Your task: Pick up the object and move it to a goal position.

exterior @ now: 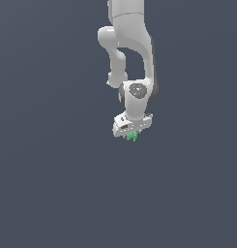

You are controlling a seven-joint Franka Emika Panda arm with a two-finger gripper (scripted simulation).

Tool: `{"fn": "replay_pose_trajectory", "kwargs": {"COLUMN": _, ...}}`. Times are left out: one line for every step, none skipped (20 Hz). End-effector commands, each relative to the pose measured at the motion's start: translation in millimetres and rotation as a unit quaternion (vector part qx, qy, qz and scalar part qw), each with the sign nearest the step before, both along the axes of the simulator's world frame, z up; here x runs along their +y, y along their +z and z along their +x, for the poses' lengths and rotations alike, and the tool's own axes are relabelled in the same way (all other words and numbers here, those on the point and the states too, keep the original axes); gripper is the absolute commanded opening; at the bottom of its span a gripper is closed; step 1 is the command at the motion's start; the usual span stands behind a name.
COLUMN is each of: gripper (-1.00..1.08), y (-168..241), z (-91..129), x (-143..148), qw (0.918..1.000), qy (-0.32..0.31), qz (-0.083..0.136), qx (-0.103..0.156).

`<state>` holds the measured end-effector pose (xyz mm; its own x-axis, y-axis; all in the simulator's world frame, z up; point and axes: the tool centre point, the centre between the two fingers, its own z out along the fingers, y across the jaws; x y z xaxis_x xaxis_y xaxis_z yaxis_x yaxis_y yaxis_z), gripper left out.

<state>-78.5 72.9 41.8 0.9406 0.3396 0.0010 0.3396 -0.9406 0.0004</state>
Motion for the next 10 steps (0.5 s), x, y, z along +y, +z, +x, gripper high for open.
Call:
{"fn": "replay_pose_trajectory", "kwargs": {"gripper": -1.00, "y": 1, "z": 0, "x": -1, "qw": 1.0000, "qy": 0.000, "qz": 0.000, "qx": 0.000}}
{"fn": "replay_pose_trajectory", "kwargs": {"gripper": -1.00, "y": 2, "z": 1, "x": -2, "qw": 1.0000, "qy": 0.000, "qz": 0.000, "qx": 0.000}}
{"fn": "replay_pose_trajectory", "kwargs": {"gripper": -1.00, "y": 5, "z": 1, "x": -3, "qw": 1.0000, "qy": 0.000, "qz": 0.000, "qx": 0.000}}
{"fn": "replay_pose_trajectory", "kwargs": {"gripper": -1.00, "y": 7, "z": 2, "x": -5, "qw": 1.0000, "qy": 0.000, "qz": 0.000, "qx": 0.000}}
{"fn": "replay_pose_trajectory", "kwargs": {"gripper": -1.00, "y": 10, "z": 3, "x": -7, "qw": 1.0000, "qy": 0.000, "qz": 0.000, "qx": 0.000}}
{"fn": "replay_pose_trajectory", "kwargs": {"gripper": -1.00, "y": 14, "z": 3, "x": -9, "qw": 1.0000, "qy": 0.000, "qz": 0.000, "qx": 0.000}}
{"fn": "replay_pose_trajectory", "kwargs": {"gripper": -1.00, "y": 18, "z": 5, "x": -12, "qw": 1.0000, "qy": 0.000, "qz": 0.000, "qx": 0.000}}
{"fn": "replay_pose_trajectory", "kwargs": {"gripper": -1.00, "y": 23, "z": 6, "x": -14, "qw": 1.0000, "qy": 0.000, "qz": 0.000, "qx": 0.000}}
{"fn": "replay_pose_trajectory", "kwargs": {"gripper": -1.00, "y": 28, "z": 7, "x": -18, "qw": 1.0000, "qy": 0.000, "qz": 0.000, "qx": 0.000}}
{"fn": "replay_pose_trajectory", "kwargs": {"gripper": -1.00, "y": 34, "z": 8, "x": -21, "qw": 1.0000, "qy": 0.000, "qz": 0.000, "qx": 0.000}}
